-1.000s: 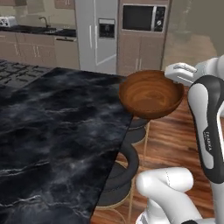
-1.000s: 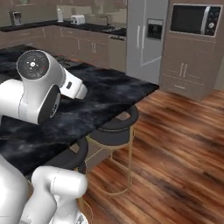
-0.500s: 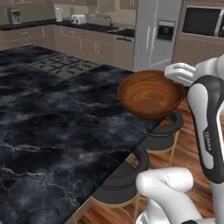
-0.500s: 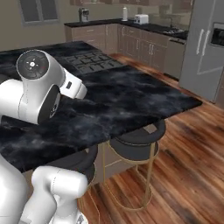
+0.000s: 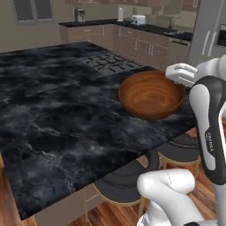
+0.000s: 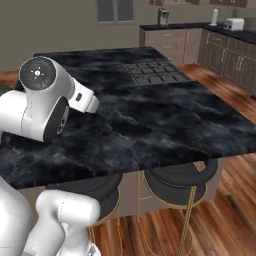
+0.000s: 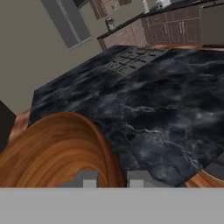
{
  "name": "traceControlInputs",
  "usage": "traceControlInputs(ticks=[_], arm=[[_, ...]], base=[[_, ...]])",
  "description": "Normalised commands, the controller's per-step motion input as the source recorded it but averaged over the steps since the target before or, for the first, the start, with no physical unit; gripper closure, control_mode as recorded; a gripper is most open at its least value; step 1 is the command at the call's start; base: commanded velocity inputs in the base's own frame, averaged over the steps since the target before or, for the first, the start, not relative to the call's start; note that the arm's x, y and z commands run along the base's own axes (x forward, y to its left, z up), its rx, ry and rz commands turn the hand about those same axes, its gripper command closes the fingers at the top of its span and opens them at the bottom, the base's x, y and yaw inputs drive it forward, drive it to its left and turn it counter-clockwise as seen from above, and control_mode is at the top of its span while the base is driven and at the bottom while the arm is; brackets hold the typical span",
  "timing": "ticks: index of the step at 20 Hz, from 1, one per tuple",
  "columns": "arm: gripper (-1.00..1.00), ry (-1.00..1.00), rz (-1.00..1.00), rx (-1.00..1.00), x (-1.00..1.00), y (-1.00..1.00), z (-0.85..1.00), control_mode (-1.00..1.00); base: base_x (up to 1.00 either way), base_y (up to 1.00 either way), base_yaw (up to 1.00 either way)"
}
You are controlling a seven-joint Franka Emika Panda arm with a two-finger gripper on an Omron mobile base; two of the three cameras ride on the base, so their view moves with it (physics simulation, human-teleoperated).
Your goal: Pick up the bowls from the cabinet and place each bowl in front of a stool on the dining counter.
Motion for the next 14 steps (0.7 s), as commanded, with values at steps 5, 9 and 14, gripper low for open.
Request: traceControlInputs(ticks=[5,9,14], arm=[[1.00,0.00,0.00,0.00,0.00,0.00,0.00,1.00],[1.00,0.00,0.00,0.00,0.00,0.00,0.00,1.00],[1.00,0.00,0.00,0.00,0.00,0.00,0.00,1.00]], base=[[0.98,-0.11,0.38],[0.63,0.00,0.25],[0.58,0.00,0.17]])
